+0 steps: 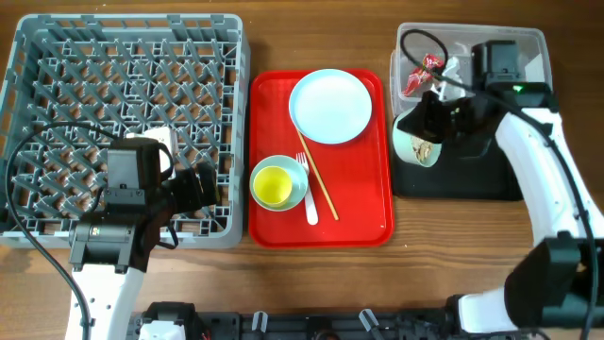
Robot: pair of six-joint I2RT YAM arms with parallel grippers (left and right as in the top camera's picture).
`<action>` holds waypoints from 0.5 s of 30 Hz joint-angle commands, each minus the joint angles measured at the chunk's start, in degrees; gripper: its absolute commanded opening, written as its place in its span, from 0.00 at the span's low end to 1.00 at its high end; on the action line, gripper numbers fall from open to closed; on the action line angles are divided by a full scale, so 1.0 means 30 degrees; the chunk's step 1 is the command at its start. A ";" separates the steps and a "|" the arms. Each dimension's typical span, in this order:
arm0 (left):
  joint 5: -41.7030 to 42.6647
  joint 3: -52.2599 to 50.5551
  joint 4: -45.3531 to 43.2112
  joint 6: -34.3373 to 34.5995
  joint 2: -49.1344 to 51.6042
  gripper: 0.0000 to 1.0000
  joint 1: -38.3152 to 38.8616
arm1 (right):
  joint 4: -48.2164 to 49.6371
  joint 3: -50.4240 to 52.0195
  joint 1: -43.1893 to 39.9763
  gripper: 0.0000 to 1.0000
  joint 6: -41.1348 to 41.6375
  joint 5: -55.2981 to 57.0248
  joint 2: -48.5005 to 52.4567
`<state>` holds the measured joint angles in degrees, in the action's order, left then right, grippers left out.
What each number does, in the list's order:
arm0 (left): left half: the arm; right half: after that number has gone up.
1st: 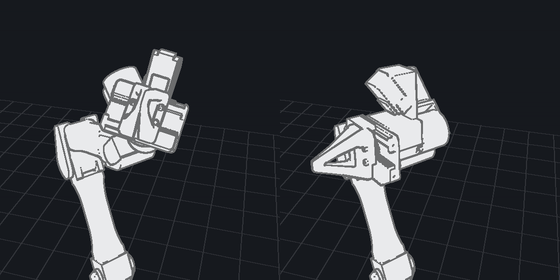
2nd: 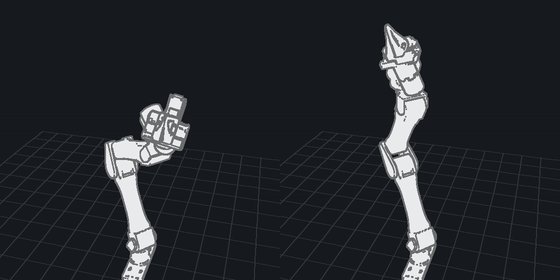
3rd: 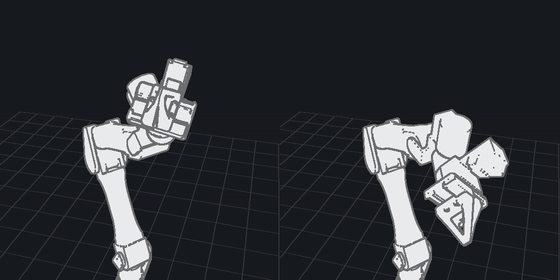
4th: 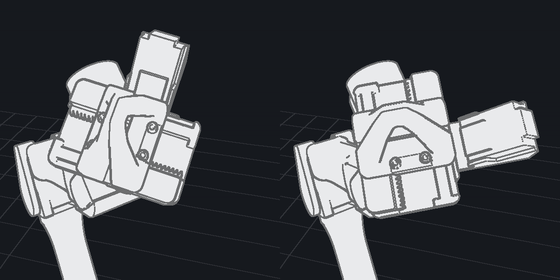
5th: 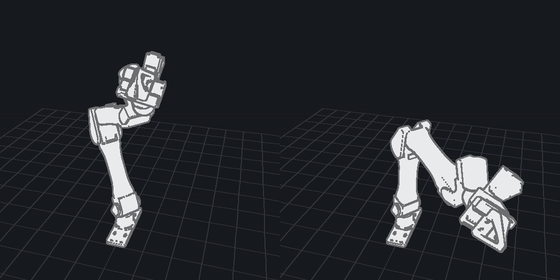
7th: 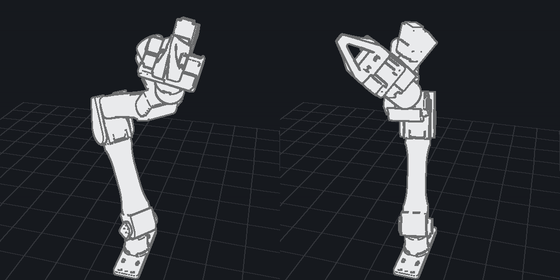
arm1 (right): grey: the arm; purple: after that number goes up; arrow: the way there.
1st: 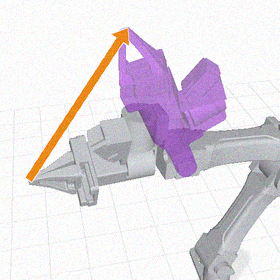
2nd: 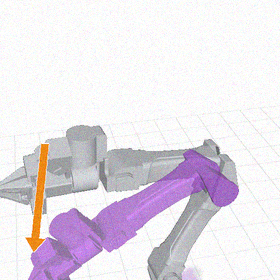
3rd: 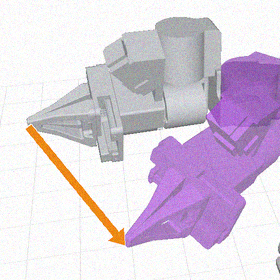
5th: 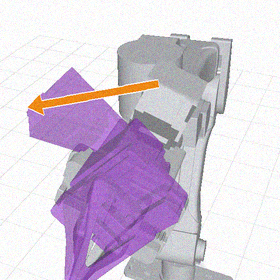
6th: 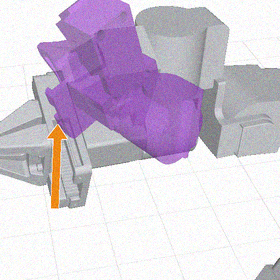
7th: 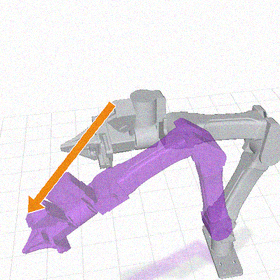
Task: Sort waste into correct bins and load items into the dishwasher rack
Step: 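Tip the rice bowl over the black tray to empty the rice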
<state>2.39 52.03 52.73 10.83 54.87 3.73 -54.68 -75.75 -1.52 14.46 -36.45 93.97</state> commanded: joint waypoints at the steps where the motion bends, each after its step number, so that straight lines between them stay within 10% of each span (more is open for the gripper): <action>1: -0.0248 0.0306 -0.0044 0.0102 0.0000 1.00 0.0095 | -0.0036 0.0168 -0.0984 0.04 -0.2455 -0.5013 0.1479; 15: -0.0248 0.0306 -0.0044 0.0102 0.0000 1.00 0.0095 | -0.0342 0.0168 -0.4233 0.05 -0.3264 -1.0899 0.4758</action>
<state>2.39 52.03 52.73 10.83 54.87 3.73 -55.31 -75.46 -12.08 6.11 -62.74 106.56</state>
